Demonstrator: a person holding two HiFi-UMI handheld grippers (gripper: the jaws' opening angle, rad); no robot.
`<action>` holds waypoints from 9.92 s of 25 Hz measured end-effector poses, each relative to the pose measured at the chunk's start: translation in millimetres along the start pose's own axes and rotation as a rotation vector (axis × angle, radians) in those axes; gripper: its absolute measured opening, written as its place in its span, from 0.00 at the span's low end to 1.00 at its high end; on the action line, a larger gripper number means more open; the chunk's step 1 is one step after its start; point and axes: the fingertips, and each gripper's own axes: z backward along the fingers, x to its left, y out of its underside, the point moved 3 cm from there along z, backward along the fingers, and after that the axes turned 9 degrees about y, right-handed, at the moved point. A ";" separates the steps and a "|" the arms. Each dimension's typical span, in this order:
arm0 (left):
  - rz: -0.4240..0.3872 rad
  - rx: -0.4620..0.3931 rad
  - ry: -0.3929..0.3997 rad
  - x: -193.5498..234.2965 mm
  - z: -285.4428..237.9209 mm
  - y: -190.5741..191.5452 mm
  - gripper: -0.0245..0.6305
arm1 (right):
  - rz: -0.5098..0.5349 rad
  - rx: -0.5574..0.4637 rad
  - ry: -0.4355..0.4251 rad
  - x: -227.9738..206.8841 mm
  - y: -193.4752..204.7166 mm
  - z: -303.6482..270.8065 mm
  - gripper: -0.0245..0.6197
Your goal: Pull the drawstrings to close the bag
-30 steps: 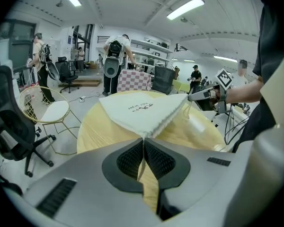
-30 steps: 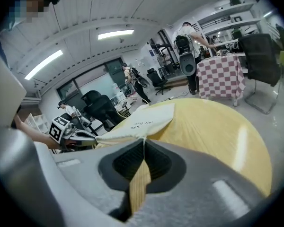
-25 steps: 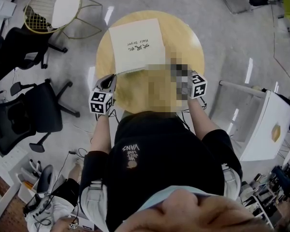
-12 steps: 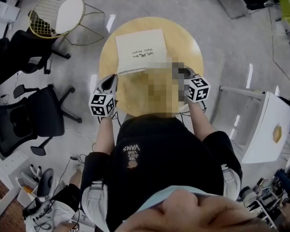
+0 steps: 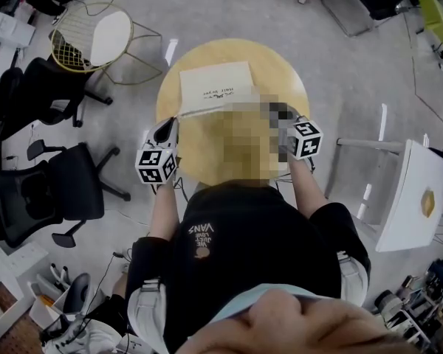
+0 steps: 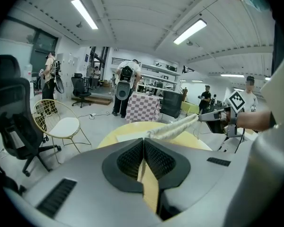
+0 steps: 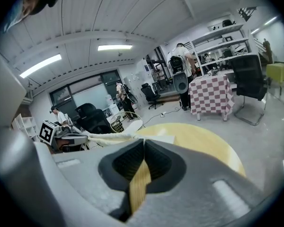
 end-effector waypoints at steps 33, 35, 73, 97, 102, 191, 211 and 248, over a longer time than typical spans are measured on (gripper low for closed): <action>-0.050 -0.085 -0.023 -0.5 17.9 -55.0 0.07 | 0.014 -0.073 0.151 -18.0 -31.1 33.5 0.04; -0.056 -0.085 -0.024 -1.3 18.0 -55.7 0.07 | 0.012 -0.074 0.156 -20.4 -30.7 35.4 0.04; -0.027 -0.105 -0.097 13.7 36.1 -49.7 0.07 | -0.059 -0.073 0.281 -51.6 -19.8 56.6 0.04; -0.001 -0.101 -0.097 25.9 32.7 -45.7 0.07 | -0.112 -0.058 0.339 -74.6 -10.6 66.3 0.04; 0.011 -0.098 -0.096 28.6 31.4 -44.2 0.07 | -0.139 -0.058 0.345 -81.2 -7.8 66.9 0.04; -0.018 -0.095 -0.071 2.3 6.8 -28.5 0.17 | 0.005 -0.025 0.312 -40.3 10.0 45.1 0.15; -0.186 -0.255 0.105 -63.0 4.6 -100.5 0.17 | 0.107 -0.206 0.180 20.7 -51.9 65.3 0.14; -0.303 -0.268 0.202 -114.4 3.4 -109.1 0.05 | 0.193 -0.238 0.049 66.4 -52.5 69.7 0.04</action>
